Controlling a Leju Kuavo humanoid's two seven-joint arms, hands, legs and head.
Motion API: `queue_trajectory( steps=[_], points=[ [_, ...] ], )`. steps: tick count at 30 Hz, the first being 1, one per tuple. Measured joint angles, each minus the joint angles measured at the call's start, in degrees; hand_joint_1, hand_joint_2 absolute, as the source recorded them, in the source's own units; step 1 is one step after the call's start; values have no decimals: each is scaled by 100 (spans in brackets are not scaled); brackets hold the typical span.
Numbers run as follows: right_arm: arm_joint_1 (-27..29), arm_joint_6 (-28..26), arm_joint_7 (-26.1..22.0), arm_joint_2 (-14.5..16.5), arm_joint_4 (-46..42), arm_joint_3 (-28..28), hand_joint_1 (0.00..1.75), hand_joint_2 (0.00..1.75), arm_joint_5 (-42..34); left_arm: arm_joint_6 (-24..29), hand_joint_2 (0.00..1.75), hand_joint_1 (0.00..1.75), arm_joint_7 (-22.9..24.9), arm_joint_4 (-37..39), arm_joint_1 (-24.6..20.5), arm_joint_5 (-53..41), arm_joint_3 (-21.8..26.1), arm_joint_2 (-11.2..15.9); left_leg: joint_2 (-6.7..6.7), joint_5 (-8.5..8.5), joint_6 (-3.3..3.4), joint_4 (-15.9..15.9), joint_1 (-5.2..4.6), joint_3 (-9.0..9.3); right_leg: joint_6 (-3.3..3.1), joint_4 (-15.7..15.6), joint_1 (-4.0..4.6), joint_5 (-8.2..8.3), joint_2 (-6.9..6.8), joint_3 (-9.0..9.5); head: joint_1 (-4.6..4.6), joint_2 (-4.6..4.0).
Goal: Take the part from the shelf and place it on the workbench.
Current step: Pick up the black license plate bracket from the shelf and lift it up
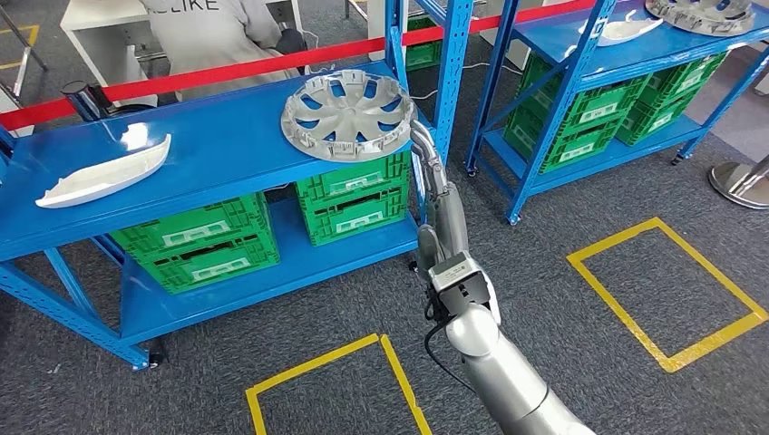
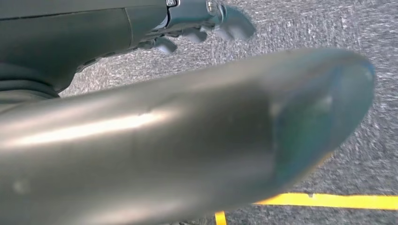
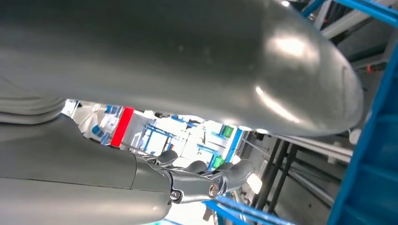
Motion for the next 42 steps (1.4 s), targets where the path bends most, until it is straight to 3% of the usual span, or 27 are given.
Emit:
queue_trajectory(
  steps=[2,3,6,7,8,9,11,12,14,17,19,22,23,24,25,27,29,32,34,35,38,39,40,42],
  points=[
    [-5,-10,-2,-7,-15,4,0,0,-6,1,0,0,-5,-1,3,0,1,0,-6,-19,83,-52,14,68,44,156,-6,-18,-11,-39,25,0],
    [-10,-22,-3,-13,-19,7,0,0,2,1,0,0,-14,-3,0,0,2,3,-10,-34,121,-72,21,113,59,386,-10,-79,-17,-171,35,0],
    [0,-120,2,-42,-22,20,0,0,140,1,0,0,-33,-6,-9,-23,1,8,-14,-122,190,-87,9,197,88,1405,-6,-409,-22,-888,56,0],
    [8,-163,3,-52,-22,31,0,0,208,1,0,0,-25,-5,-7,-44,1,6,-17,-158,193,-86,2,230,88,1575,-4,-441,-22,-1073,57,0],
    [10,-195,3,-60,-22,49,0,0,263,-1,0,0,-11,-4,-4,-68,1,3,-20,-198,189,-84,-2,278,81,1549,-2,-348,-22,-1162,60,1],
    [10,-211,2,-66,-22,75,0,0,292,-1,0,0,3,-3,-4,-88,1,1,-23,-244,180,-82,-4,340,64,1319,2,-127,-23,-1142,65,0],
    [6,-189,1,-72,-22,127,0,0,271,-2,0,0,18,-3,-8,-111,0,-2,-26,-341,149,-77,-9,473,12,590,26,376,-25,-921,64,0],
    [-2,-160,1,-72,-21,150,0,0,239,-2,0,0,20,-3,-13,-116,0,-3,-28,-383,121,-77,-13,511,-13,321,45,461,-26,-827,57,0],
    [-28,-99,2,-73,-17,180,0,0,183,0,0,0,16,-3,-21,-101,0,-3,-27,-431,45,-71,-21,539,-64,123,74,448,-25,-742,43,0],
    [-132,-72,0,-70,-8,233,0,0,144,7,0,0,3,-6,-33,-54,0,5,-15,-461,-64,87,-20,556,-164,58,42,495,-23,-605,35,0],
    [-217,-80,-1,-66,-3,277,0,0,138,10,0,0,5,-7,-54,-47,0,8,-7,-617,-127,569,-2,290,-215,40,22,453,-27,-514,10,1],
    [-252,-112,1,-65,22,302,0,0,193,11,0,0,19,-4,-47,-46,0,5,-6,-975,-201,1459,26,-321,-236,40,19,362,-28,-435,-5,1],
    [-249,-138,2,-65,33,305,0,0,232,12,0,0,22,-4,-34,-44,0,5,-5,-1012,-212,1575,32,-447,-234,41,18,330,-25,-402,-6,0],
    [-244,-167,2,-65,41,306,0,0,275,13,0,0,21,-3,-20,-40,0,5,-5,-941,-214,1525,39,-493,-227,41,15,296,-21,-358,-8,0],
    [-238,-196,2,-66,46,307,0,0,312,13,0,0,16,-3,-9,-36,0,5,-4,-760,-212,1312,45,-467,-216,41,11,253,-18,-301,-6,1],
    [-230,-249,2,-66,50,310,0,0,356,12,0,0,2,-2,11,-20,0,6,5,-206,-194,582,52,-285,-176,42,2,146,-19,-167,-5,0],
    [-235,-295,3,-66,55,323,0,0,325,12,0,0,-10,1,18,2,0,5,23,10,-127,93,29,-137,-112,39,3,60,-21,-93,-18,0],
    [-264,-353,6,-66,60,351,0,0,246,13,0,0,-22,2,25,38,1,1,14,4,32,5,12,-47,-1,94,9,25,-21,-48,-19,0],
    [-310,-377,2,-66,61,356,0,0,238,13,0,0,-33,0,20,52,2,-3,-1,-9,110,-30,30,59,49,328,4,-27,-24,-122,-7,0],
    [-336,-381,2,-66,65,358,0,0,237,13,0,0,-38,-2,11,52,2,-4,-7,-27,139,-46,35,100,68,580,-1,-108,-26,-268,-1,-1],
    [-363,-370,4,-66,95,361,0,0,240,13,0,0,-23,-3,1,50,2,-19,-18,-114,180,-48,20,164,100,1526,1,-445,-26,-965,15,1],
    [-361,-358,6,-66,107,361,0,0,245,14,0,0,-9,-2,7,46,2,-28,-23,-154,179,-48,14,201,93,1623,5,-436,-26,-1118,20,1],
    [-360,-343,7,-66,117,361,0,0,256,15,0,0,6,1,13,40,2,-37,-27,-199,172,-47,9,255,76,1509,10,-295,-26,-1163,25,1],
    [-363,-315,7,-66,131,361,0,0,274,21,0,0,19,3,17,24,2,-55,-33,-297,152,-49,3,373,14,817,31,245,-30,-997,31,1]
  ],
)
